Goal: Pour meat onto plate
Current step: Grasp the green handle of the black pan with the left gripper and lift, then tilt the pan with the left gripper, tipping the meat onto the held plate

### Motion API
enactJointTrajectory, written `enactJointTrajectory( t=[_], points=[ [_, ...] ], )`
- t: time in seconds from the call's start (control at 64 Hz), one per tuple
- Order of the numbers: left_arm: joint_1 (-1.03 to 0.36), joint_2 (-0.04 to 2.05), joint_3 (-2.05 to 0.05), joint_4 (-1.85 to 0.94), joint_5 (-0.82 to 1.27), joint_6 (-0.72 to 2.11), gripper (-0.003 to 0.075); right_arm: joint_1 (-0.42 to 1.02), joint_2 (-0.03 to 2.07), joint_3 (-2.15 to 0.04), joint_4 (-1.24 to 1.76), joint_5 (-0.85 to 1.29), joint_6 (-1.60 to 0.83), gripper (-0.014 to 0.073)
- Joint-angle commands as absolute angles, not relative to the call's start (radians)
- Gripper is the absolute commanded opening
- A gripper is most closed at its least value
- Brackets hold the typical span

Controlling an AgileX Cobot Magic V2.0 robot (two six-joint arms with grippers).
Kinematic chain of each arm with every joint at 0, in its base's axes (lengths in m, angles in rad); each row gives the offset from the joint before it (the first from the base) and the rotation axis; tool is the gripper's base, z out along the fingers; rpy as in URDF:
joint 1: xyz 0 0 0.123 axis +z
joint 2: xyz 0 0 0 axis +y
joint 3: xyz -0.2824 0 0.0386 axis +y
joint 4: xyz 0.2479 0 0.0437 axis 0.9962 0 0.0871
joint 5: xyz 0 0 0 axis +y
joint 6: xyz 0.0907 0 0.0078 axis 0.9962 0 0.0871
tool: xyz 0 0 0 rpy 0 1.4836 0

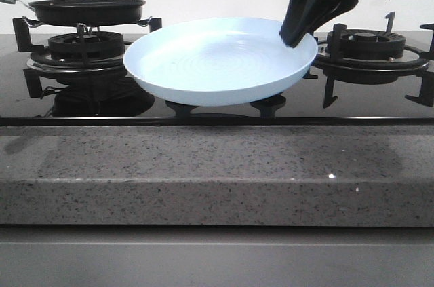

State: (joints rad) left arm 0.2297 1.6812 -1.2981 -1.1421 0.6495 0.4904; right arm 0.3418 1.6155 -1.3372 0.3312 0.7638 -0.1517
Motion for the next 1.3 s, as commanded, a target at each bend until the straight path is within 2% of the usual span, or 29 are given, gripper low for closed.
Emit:
enactJointTrajectory(
  t=[0.0,0.125,0.187,0.484,0.937,1.046,1.28],
  points=[
    [0.229,1.68,-1.351,-1.27,0.659,0.526,0.0587,0.34,1.567,-1.364,0.352,0.715,-0.162,-0.0067],
    [0.229,1.726,-1.375,-1.363,0.703,0.56,0.0581,0.34,1.567,-1.364,0.352,0.715,-0.162,-0.0067],
    [0.229,1.739,-1.379,-1.408,0.715,0.571,0.0554,0.34,1.567,-1.364,0.352,0.715,-0.162,-0.0067],
    [0.231,1.739,-1.379,-1.431,0.702,0.573,0.0298,0.34,1.567,-1.364,0.352,0.715,-0.162,-0.0067],
    [0.231,1.737,-1.379,-1.435,0.718,0.573,0.0027,0.34,1.567,-1.364,0.352,0.715,-0.162,-0.0067],
    [0.231,1.727,-1.379,-1.441,0.722,0.575,-0.002,0.34,1.567,-1.364,0.352,0.715,-0.162,-0.0067],
    [0.231,1.639,-1.377,-1.448,0.728,0.612,-0.002,0.34,1.567,-1.364,0.352,0.714,-0.162,-0.0067]
  ],
)
